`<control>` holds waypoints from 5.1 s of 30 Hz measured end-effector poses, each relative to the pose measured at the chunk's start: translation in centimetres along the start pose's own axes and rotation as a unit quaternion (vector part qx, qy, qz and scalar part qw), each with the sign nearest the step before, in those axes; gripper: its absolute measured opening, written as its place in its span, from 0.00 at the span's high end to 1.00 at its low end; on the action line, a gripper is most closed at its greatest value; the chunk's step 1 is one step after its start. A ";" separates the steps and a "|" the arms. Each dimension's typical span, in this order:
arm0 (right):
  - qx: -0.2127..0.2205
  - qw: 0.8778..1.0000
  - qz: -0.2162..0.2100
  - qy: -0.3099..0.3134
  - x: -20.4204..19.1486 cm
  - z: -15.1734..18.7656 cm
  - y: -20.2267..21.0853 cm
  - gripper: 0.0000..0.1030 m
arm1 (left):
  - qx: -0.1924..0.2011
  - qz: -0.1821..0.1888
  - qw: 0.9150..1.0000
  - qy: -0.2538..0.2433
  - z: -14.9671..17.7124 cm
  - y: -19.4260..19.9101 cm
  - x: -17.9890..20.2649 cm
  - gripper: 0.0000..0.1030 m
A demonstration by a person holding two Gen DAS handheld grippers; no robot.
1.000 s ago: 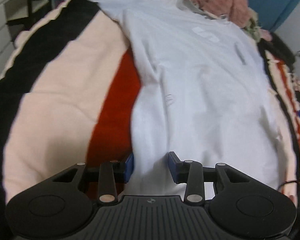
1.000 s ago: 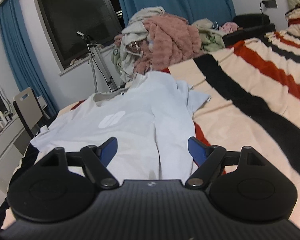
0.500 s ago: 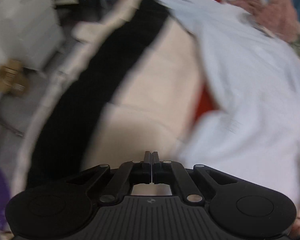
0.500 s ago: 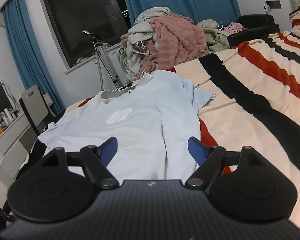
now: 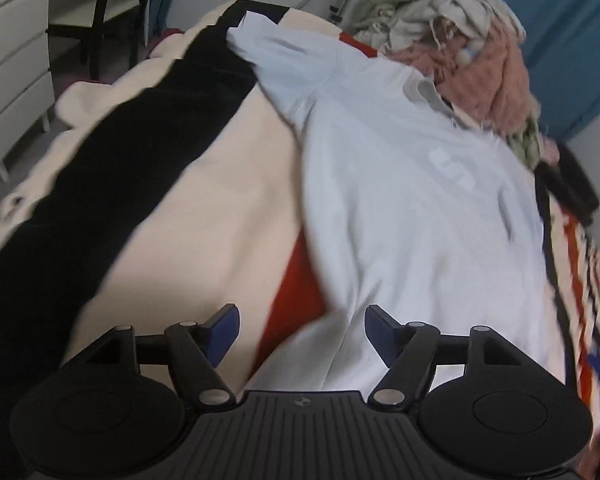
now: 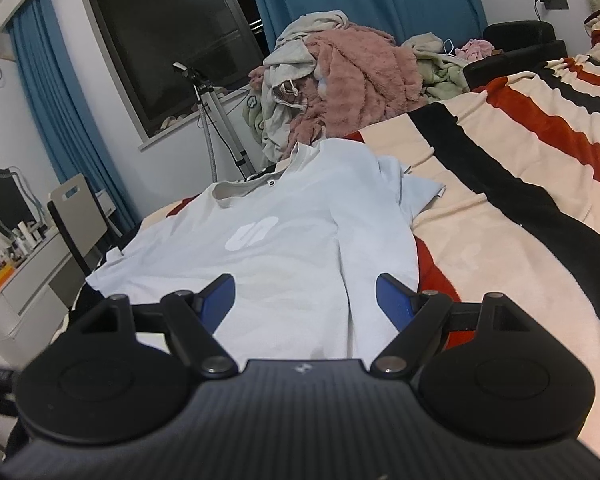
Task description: Fold clothes
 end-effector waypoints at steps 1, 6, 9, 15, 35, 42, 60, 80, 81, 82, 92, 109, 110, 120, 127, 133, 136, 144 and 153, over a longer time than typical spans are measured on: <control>-0.002 1.000 0.001 0.000 0.0 0.1 0.0 0.23 | 0.013 0.002 1.000 0.011 -0.7 -1.0 0.4 0.36; -0.008 1.000 0.007 0.000 0.2 0.4 -0.3 0.23 | 0.039 0.030 0.998 0.049 -3.5 -6.2 1.5 0.60; -0.012 1.000 0.005 0.000 0.2 0.6 -0.7 0.23 | 0.041 0.029 0.998 0.039 -4.0 -9.0 1.0 0.91; -0.011 1.000 0.007 0.019 -0.3 0.7 -1.9 0.23 | 0.111 -0.019 0.993 -0.037 -6.6 -10.9 0.4 0.98; 0.065 0.993 0.016 0.096 -2.1 -0.6 -0.5 0.48 | 0.211 0.036 0.964 -0.157 0.9 -2.9 5.8 0.14; 0.096 0.991 0.010 0.087 -1.8 -1.1 1.0 0.12 | 0.228 0.051 0.951 -0.200 4.5 -0.8 6.8 0.11; 0.103 0.993 -0.012 -0.051 -1.2 -2.7 0.8 0.10 | 0.228 0.057 0.957 -0.171 7.1 4.4 9.8 0.06; 0.047 0.947 0.024 -0.316 18.1 -0.4 -18.0 0.43 | 0.153 0.106 0.980 -0.077 5.2 -5.0 6.7 0.01; 0.046 0.946 0.025 -0.320 18.6 -0.2 -19.0 0.43 | 0.152 0.107 0.979 -0.078 5.0 -5.6 6.8 0.01; 0.045 0.944 0.025 -0.325 19.0 0.0 -20.0 0.43 | 0.150 0.107 0.979 -0.082 4.9 -6.2 7.0 0.01; 0.051 0.994 0.041 -0.084 11.3 -4.3 -25.1 0.89 | 0.145 0.107 0.974 -0.137 6.2 -9.7 9.5 0.02; 0.056 0.967 -0.206 0.140 -3.9 -5.5 -22.8 0.51 | 0.208 0.095 0.964 -0.138 6.1 -7.5 8.9 0.02; 0.079 0.968 -0.212 0.110 -2.9 -6.2 -21.9 0.48 | 0.208 0.095 0.964 -0.136 6.0 -7.4 8.9 0.02; 0.078 0.986 -0.104 0.103 0.2 -5.9 -23.5 0.45 | 0.191 0.091 0.971 -0.112 5.4 -8.3 8.4 0.02; 0.024 0.980 -0.036 0.192 -2.6 -3.1 -27.1 0.47 | 0.198 0.082 0.971 -0.103 4.8 -9.9 8.3 0.02; 0.033 0.980 -0.004 0.198 -3.1 -3.7 -27.9 0.48 | 0.212 0.072 0.969 -0.101 4.2 -11.1 7.8 0.02; 0.027 0.976 -0.005 0.218 -4.1 -4.5 -29.3 0.73 | 0.205 0.065 0.972 -0.094 4.1 -11.6 7.1 0.02; 0.051 0.981 0.029 0.187 2.1 -13.0 -27.1 0.96 | 0.209 0.066 0.973 -0.071 3.5 -11.3 6.6 0.02; 0.008 0.959 0.258 0.115 20.4 -18.8 -24.0 0.88 | 0.208 0.064 0.972 -0.087 3.5 -11.9 7.2 0.02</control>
Point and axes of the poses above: each gripper's, at about its wrist camera, not at the fingertips, and y roughly against the way its jaws point, x to its right, z to its underside, the point moved 2 cm from there along -y, roughly the way its jaws point, and after that the axes turned 14 degrees about y, right-handed, at the moved point
